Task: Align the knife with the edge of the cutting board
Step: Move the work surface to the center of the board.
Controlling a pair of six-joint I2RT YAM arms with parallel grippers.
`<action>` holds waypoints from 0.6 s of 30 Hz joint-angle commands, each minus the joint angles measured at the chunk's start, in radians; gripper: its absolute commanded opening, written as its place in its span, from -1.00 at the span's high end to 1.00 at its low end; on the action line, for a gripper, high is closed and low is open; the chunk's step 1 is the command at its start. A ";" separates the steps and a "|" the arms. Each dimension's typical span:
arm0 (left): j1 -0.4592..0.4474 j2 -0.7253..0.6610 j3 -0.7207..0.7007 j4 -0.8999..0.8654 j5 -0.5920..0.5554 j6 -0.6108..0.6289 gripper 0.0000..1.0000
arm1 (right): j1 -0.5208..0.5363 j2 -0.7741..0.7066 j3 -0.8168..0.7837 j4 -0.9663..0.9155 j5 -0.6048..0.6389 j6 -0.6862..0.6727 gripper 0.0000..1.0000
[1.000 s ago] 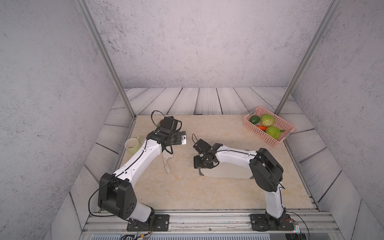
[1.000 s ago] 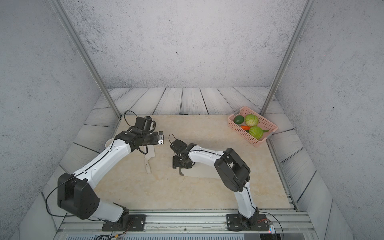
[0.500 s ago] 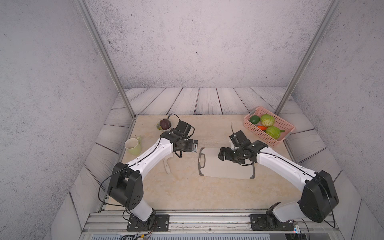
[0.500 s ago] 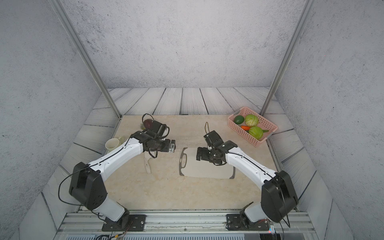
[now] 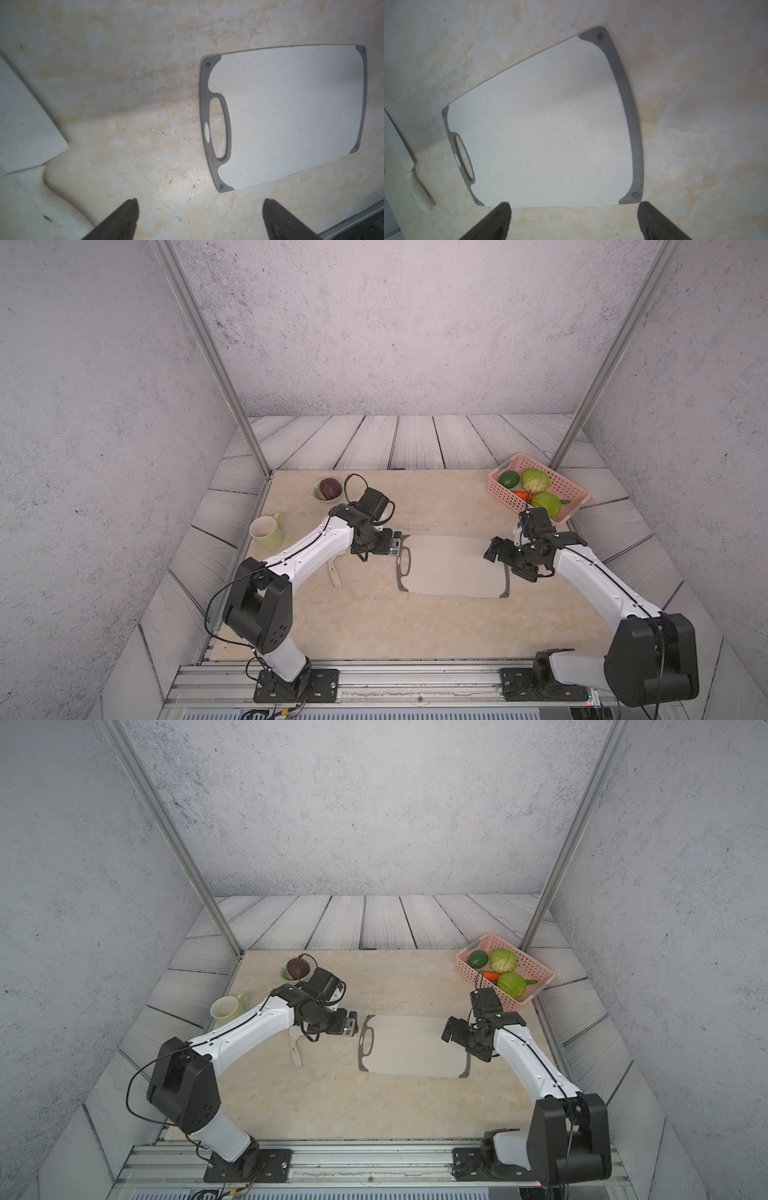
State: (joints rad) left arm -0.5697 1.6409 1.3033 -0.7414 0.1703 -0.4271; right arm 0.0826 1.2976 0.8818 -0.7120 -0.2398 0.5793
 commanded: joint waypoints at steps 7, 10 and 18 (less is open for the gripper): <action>0.001 0.013 -0.001 -0.015 -0.017 0.015 -0.97 | -0.084 0.000 -0.093 0.065 -0.100 -0.008 -0.99; 0.001 0.013 -0.010 0.001 0.006 0.025 -0.97 | -0.091 -0.002 -0.091 0.062 -0.075 -0.016 -0.99; 0.003 -0.003 -0.035 0.050 0.025 0.026 -0.97 | -0.109 0.009 -0.066 0.061 -0.116 -0.040 -0.99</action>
State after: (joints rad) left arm -0.5697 1.6413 1.2846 -0.7078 0.1852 -0.4107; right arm -0.0189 1.2991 0.7933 -0.6518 -0.3286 0.5629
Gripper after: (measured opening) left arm 0.984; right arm 0.993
